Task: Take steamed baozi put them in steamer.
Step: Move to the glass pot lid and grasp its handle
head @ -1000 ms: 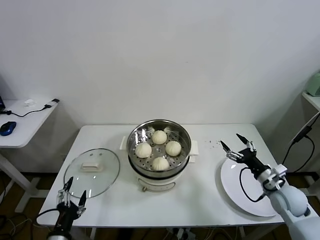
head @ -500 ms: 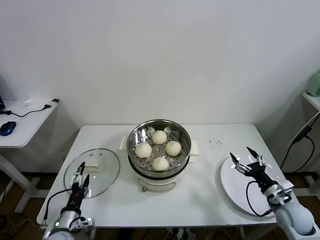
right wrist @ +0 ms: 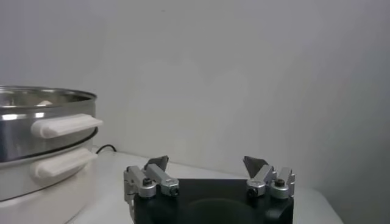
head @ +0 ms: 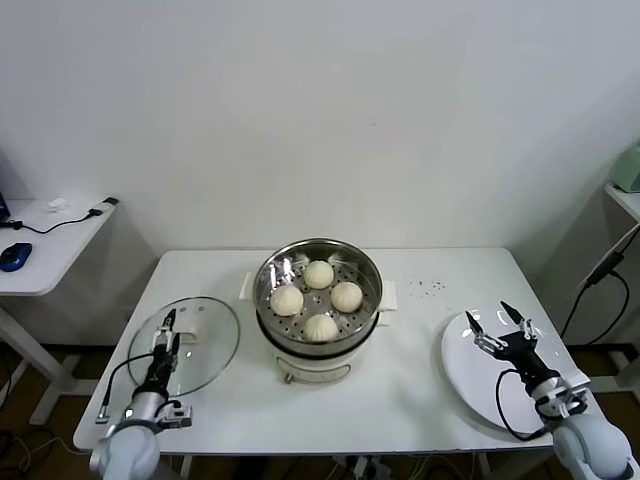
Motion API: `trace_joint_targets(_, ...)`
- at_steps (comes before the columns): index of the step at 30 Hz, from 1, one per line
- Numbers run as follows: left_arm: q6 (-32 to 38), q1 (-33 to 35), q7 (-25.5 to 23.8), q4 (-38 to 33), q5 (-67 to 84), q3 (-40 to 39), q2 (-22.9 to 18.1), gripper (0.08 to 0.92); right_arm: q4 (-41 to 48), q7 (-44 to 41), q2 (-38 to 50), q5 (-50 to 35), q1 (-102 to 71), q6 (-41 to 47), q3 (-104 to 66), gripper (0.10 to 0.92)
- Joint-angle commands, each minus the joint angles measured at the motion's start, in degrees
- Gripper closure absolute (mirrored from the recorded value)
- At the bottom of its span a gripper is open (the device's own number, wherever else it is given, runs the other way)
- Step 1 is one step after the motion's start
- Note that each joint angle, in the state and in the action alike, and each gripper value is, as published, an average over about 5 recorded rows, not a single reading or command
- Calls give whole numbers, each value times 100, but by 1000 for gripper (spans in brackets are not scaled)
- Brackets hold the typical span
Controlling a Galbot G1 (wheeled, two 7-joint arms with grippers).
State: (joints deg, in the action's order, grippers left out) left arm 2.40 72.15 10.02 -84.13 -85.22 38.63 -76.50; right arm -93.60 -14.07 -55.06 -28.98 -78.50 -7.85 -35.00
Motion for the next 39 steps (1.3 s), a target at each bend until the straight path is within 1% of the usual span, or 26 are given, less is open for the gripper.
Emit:
trace_joint_targets(1, -14, -614, 100, 821, -145, -49, 65, 177, 11, -6, -57, 117, -59, -19, -53, 203)
trace_joint_targets(11, -38, -779, 120, 910, 130, -164, 148, 177, 57, -62, -181, 315, -112, -79, -66, 203)
trace_joint_targets(14, -20, -789, 99, 908, 242, -209, 158, 194, 82, -82, -206, 355, -124, -96, -88, 203)
trace_joint_targets(17, 14, -794, 76, 931, 269, -231, 154, 259, 103, -99, -224, 397, -133, -113, -115, 203)
trace_joint_targets(24, 37, -785, 64, 948, 374, -241, 138, 467, 129, -124, -270, 458, -140, -134, -159, 203)
trace_joint_targets(29, 38, -732, 72, 824, 536, -241, 179, 605, 165, -139, -289, 495, -116, -149, -164, 203)
trace_joint_targets(32, 29, -638, 41, 574, 718, -248, 234, 692, 190, -141, -288, 513, -93, -159, -166, 203)
trace_joint_targets(36, -53, -383, -86, 15, 985, -238, 399, 807, 236, -143, -279, 522, -58, -171, -180, 203)
trace_joint_targets(39, -196, -55, -203, -630, 1190, -183, 605, 850, 268, -145, -266, 519, -34, -179, -201, 203)
